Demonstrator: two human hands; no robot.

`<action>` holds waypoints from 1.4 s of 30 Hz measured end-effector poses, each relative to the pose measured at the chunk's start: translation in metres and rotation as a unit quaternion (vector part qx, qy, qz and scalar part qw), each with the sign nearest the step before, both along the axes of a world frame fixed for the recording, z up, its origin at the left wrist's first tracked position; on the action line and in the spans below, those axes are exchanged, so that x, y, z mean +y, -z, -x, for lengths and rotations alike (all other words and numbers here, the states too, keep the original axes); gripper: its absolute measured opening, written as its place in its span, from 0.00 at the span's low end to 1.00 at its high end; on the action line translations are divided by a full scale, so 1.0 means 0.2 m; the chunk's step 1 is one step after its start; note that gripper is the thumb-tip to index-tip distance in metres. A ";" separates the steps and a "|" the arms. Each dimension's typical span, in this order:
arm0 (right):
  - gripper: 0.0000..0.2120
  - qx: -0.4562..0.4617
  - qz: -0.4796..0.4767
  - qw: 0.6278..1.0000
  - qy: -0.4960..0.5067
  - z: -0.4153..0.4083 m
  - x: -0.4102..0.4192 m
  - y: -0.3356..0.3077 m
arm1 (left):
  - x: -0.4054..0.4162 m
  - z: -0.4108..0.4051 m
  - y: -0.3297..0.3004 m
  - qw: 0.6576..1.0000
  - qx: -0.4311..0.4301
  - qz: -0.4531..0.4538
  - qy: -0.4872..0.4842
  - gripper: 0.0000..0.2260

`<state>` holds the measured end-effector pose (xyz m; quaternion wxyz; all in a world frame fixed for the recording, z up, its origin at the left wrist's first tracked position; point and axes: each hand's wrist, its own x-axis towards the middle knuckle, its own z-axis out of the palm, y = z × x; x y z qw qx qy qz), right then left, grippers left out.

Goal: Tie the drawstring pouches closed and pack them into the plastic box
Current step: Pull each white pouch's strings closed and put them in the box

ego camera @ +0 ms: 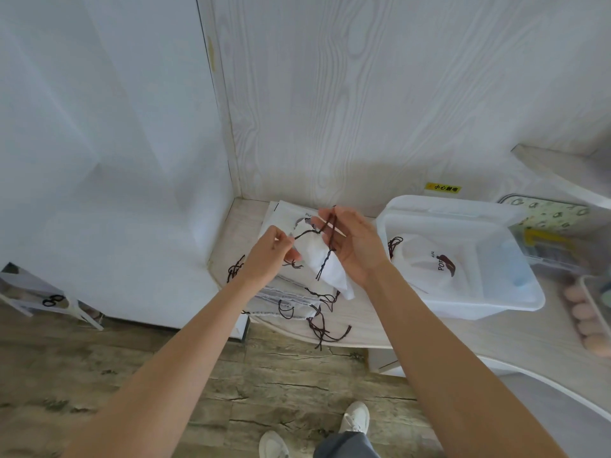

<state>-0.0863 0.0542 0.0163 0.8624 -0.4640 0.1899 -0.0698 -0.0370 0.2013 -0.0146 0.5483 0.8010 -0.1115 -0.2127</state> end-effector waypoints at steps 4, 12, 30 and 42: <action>0.06 0.081 0.247 0.966 -0.013 -0.02 0.02 0.03 | 0.00 -0.07 -0.09 0.998 -0.047 -0.032 0.016 0.08; 0.13 0.070 0.252 0.963 -0.070 0.00 0.02 0.08 | -0.02 -0.12 -0.29 0.989 -0.020 -0.030 0.142 0.11; 0.06 0.054 0.197 0.968 -0.144 0.03 0.04 0.10 | -0.14 -0.33 -0.15 0.993 0.112 0.029 0.038 0.11; 0.11 0.105 0.092 0.990 -0.031 0.00 0.01 0.09 | -0.05 -0.06 -0.08 0.983 -0.178 0.028 0.039 0.04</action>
